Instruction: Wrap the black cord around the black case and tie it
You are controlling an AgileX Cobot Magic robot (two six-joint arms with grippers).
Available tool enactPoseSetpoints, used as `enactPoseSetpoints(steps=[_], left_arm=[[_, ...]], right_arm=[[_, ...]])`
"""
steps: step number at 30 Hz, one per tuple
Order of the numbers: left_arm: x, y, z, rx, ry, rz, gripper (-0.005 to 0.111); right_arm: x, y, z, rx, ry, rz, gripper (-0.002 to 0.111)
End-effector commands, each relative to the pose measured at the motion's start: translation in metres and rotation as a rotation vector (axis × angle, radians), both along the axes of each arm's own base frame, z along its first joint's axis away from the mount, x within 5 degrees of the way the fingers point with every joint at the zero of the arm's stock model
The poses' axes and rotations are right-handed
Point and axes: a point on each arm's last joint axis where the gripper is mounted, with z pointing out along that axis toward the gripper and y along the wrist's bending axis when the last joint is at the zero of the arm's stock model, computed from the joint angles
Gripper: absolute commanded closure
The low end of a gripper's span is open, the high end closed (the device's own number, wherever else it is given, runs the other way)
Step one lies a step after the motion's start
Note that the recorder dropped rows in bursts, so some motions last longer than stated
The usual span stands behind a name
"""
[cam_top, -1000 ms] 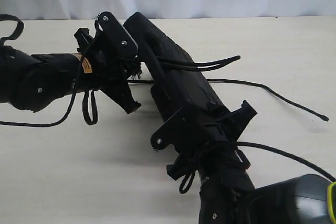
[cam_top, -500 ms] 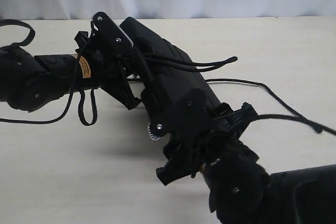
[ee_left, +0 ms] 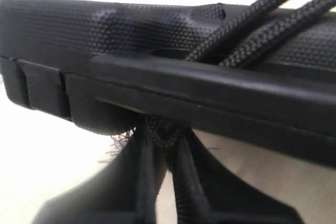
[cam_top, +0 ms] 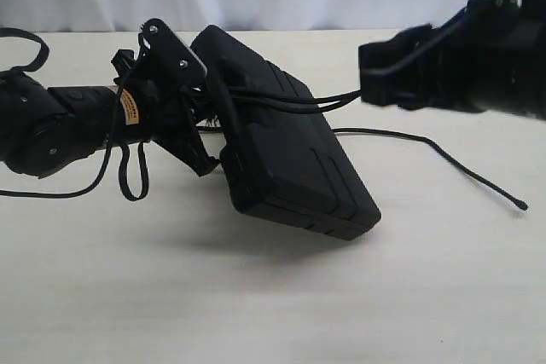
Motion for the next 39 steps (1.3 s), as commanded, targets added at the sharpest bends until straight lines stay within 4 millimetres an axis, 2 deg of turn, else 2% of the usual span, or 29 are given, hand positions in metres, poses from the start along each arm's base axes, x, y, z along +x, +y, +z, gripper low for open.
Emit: enactPoseSetpoints(steps=[1, 5, 7, 10, 16, 19, 30, 39], left_arm=[[0.001, 0.0, 0.004, -0.025, -0.026, 0.006, 0.107], [0.001, 0.001, 0.003, -0.021, -0.018, 0.007, 0.107], [0.0, 0.001, 0.002, -0.013, -0.006, 0.01, 0.107], [0.0, 0.002, 0.001, -0.006, 0.006, 0.012, 0.107], [0.0, 0.002, 0.001, -0.002, 0.003, 0.008, 0.107], [0.0, 0.002, 0.001, -0.002, 0.003, 0.008, 0.107], [0.0, 0.002, 0.001, -0.002, 0.003, 0.008, 0.107], [0.0, 0.002, 0.001, 0.0, 0.002, 0.006, 0.107]], right_arm=[[0.045, -0.018, -0.005, -0.038, 0.192, -0.001, 0.064], [0.084, -0.025, -0.008, 0.127, 0.45, 0.153, 0.064], [0.1, -0.031, -0.012, 0.217, 0.527, 0.171, 0.064], [0.112, -0.033, -0.021, 0.279, 0.589, 0.158, 0.064], [0.115, -0.024, -0.041, 0.288, 0.653, 0.15, 0.064], [0.114, -0.023, -0.044, 0.285, 0.68, 0.162, 0.064], [0.112, -0.029, -0.064, 0.299, 0.725, 0.047, 0.064], [0.115, -0.031, -0.075, 0.41, 0.684, -0.076, 0.064]])
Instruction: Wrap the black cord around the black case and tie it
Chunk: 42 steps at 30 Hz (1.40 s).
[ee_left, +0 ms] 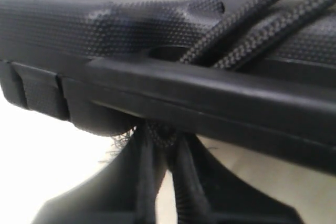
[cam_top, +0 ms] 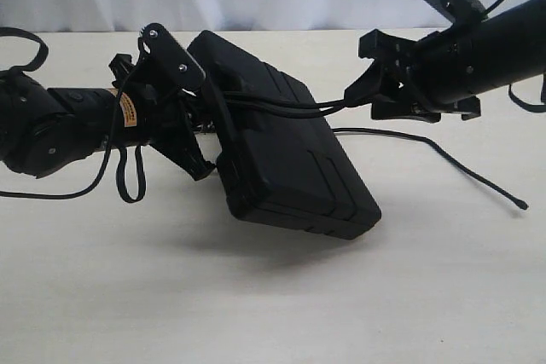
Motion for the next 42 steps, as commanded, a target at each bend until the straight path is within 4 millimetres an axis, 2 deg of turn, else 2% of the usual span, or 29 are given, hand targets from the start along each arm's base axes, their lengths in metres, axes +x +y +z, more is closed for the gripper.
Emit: enactPoseSetpoints(steps=[1, 7, 12, 14, 18, 19, 22, 25, 31, 33, 37, 42], left_arm=[[0.001, -0.001, 0.004, -0.023, -0.033, -0.003, 0.107], [0.001, -0.002, 0.004, -0.009, -0.038, -0.023, 0.107], [0.001, -0.003, 0.005, -0.015, -0.046, -0.023, 0.107], [0.001, -0.002, 0.005, -0.014, -0.044, -0.022, 0.107], [0.001, -0.002, 0.005, -0.013, -0.043, -0.022, 0.107], [0.001, -0.002, 0.005, -0.013, -0.043, -0.022, 0.107], [0.001, -0.003, 0.005, -0.017, -0.048, -0.023, 0.106], [0.001, -0.003, 0.005, -0.017, -0.052, -0.025, 0.096], [-0.005, 0.001, 0.022, 0.0, -0.054, -0.013, 0.057], [-0.008, 0.004, 0.031, 0.006, -0.055, -0.004, 0.048], [-0.017, 0.009, 0.047, 0.07, -0.064, -0.02, 0.045], [-0.028, 0.016, 0.065, 0.174, -0.079, -0.057, 0.045]], right_arm=[[0.002, 0.002, 0.001, 0.047, -0.013, -0.047, 0.064], [0.006, 0.006, 0.0, 0.103, -0.02, -0.043, 0.064], [0.004, 0.022, -0.009, 0.105, 0.004, -0.006, 0.065], [0.004, 0.027, -0.009, 0.096, -0.018, 0.005, 0.071], [0.004, 0.028, -0.009, 0.087, -0.032, 0.022, 0.1], [0.004, 0.028, -0.009, 0.084, -0.036, 0.027, 0.104], [0.004, 0.028, -0.009, 0.079, -0.044, 0.036, 0.104], [0.006, 0.027, -0.008, 0.062, -0.078, 0.026, 0.104], [0.014, 0.024, 0.002, 0.021, -0.185, 0.01, 0.104], [0.017, 0.025, 0.01, 0.016, -0.222, 0.035, 0.104], [0.022, 0.027, 0.022, 0.01, -0.279, 0.072, 0.104], [0.024, 0.028, 0.028, -0.029, -0.349, 0.138, 0.104]])
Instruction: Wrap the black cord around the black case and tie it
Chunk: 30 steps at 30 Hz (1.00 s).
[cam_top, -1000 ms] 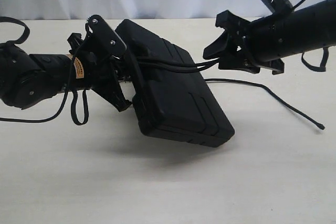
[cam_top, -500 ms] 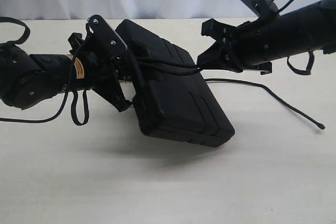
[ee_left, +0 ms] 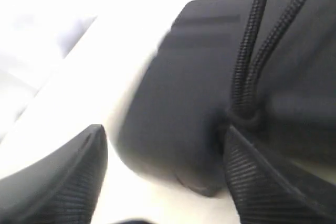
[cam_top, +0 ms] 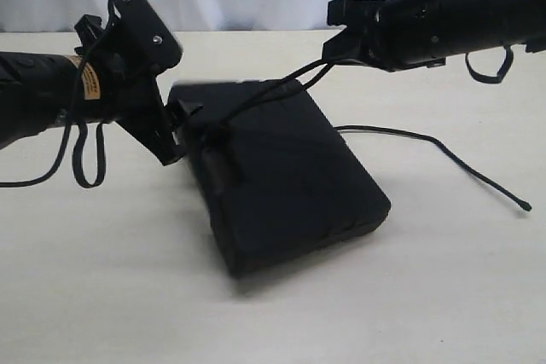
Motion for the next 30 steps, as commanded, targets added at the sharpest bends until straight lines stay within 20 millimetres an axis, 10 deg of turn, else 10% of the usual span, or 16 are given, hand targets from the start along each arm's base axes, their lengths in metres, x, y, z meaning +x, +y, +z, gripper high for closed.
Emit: enactPoseSetpoints(steps=[1, 30], left_arm=[[-0.009, 0.004, 0.018, 0.057, -0.031, -0.024, 0.045], [0.036, -0.061, -0.063, -0.152, -0.02, -0.118, 0.045]], right_arm=[[0.0, 0.001, 0.008, -0.037, -0.072, 0.053, 0.104], [0.001, 0.004, 0.027, -0.209, -0.279, 0.296, 0.104]])
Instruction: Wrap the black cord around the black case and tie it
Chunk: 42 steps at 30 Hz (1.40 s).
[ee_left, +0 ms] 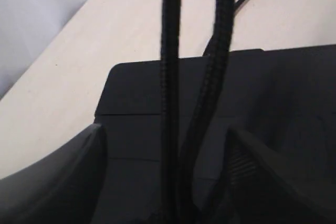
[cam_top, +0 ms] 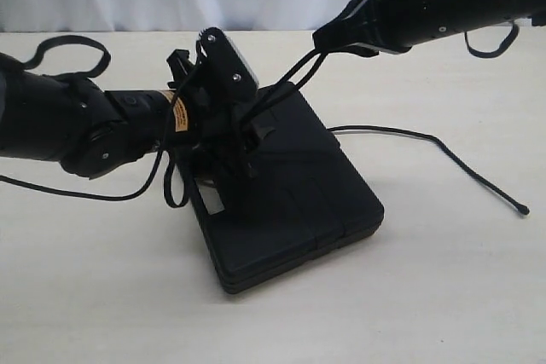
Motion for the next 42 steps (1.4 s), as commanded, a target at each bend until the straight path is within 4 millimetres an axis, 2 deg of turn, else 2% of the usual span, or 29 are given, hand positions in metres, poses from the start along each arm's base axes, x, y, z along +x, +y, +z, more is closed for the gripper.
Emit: enactPoseSetpoints(steps=[1, 7, 10, 12, 18, 20, 27, 29, 33, 36, 42], left_arm=[[0.009, 0.002, -0.01, -0.042, -0.003, 0.027, 0.045], [0.017, 0.017, -0.022, -0.02, 0.029, 0.072, 0.045], [0.016, 0.014, -0.027, -0.007, 0.03, 0.049, 0.046], [0.015, 0.008, -0.031, 0.004, 0.02, 0.005, 0.054], [0.017, 0.008, -0.04, -0.049, 0.039, 0.03, 0.097], [0.016, 0.007, -0.039, -0.051, 0.031, 0.017, 0.106], [0.016, 0.003, -0.037, -0.083, 0.019, -0.003, 0.107], [0.016, 0.003, -0.037, -0.085, 0.019, -0.001, 0.107], [0.016, 0.003, -0.037, -0.082, 0.022, 0.0, 0.107], [0.016, 0.004, -0.038, -0.072, 0.032, 0.003, 0.107], [0.015, 0.004, -0.039, -0.067, 0.038, 0.005, 0.107]], right_arm=[[0.001, -0.002, 0.008, 0.002, -0.024, -0.025, 0.104], [0.002, -0.002, 0.012, 0.014, 0.003, -0.059, 0.104], [0.002, -0.003, 0.012, 0.014, 0.007, -0.067, 0.104], [0.002, -0.003, 0.012, 0.012, 0.006, -0.067, 0.104], [0.002, -0.007, 0.007, -0.05, 0.035, -0.085, 0.104], [0.002, -0.009, 0.005, -0.077, 0.048, -0.103, 0.104], [0.002, -0.014, 0.002, -0.119, 0.082, -0.146, 0.103], [0.001, -0.014, 0.002, -0.117, 0.087, -0.148, 0.098], [0.001, -0.016, 0.002, -0.108, 0.121, -0.196, 0.071], [-0.004, -0.023, 0.011, -0.151, 0.111, -0.251, 0.054], [-0.027, -0.041, 0.041, -0.272, 0.026, -0.308, 0.051]])
